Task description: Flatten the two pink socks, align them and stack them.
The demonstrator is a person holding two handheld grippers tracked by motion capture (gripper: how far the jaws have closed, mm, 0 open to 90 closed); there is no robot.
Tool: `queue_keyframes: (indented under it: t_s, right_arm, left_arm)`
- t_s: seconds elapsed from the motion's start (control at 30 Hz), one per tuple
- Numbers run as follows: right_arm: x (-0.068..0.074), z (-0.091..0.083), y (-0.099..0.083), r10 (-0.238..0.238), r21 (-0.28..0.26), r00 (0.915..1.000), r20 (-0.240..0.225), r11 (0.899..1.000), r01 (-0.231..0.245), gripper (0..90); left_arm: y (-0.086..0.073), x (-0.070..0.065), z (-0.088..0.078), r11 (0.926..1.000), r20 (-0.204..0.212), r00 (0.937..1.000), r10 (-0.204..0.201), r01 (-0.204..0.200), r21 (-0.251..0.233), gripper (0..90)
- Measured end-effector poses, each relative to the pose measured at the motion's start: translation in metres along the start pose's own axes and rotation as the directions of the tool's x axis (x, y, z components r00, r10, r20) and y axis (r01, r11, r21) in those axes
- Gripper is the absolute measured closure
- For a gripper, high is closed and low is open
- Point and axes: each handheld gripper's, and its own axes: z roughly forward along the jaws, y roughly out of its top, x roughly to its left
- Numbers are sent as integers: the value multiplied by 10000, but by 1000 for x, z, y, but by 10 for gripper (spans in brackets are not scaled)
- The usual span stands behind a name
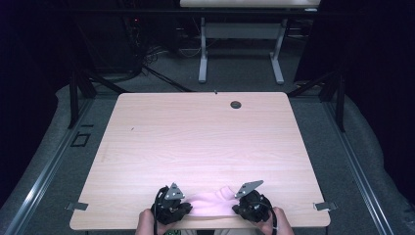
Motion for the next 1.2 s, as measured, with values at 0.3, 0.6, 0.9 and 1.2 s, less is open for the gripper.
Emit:
queue_keyframes:
  t_s: [0.3, 0.6, 0.9, 1.2]
  right_arm:
    - [-23, -41, -8, 1584, -2584, 9763, 1474, 9590, -1166, 369]
    - [-69, -53, -38, 3198, -2923, 8877, 3312, 9293, -2258, 28]
    - [-113, -32, -65, 4060, -2455, 8167, 4100, 9115, -3299, 0]
    - [-122, -28, -80, 4418, -3420, 8172, 3700, 8827, -3224, 0]
  left_arm:
    - [14, 22, -45, 9881, -1648, 9851, -487, 234, -1518, 269]
    - [-22, 90, -43, 9883, -3897, 9087, -1497, 1256, -867, 115]
    - [-43, 118, -31, 9649, -4350, 8613, -2626, 2358, -1157, 44]
    - [-52, 121, -30, 9553, -4339, 8529, -2901, 2312, -1842, 14]
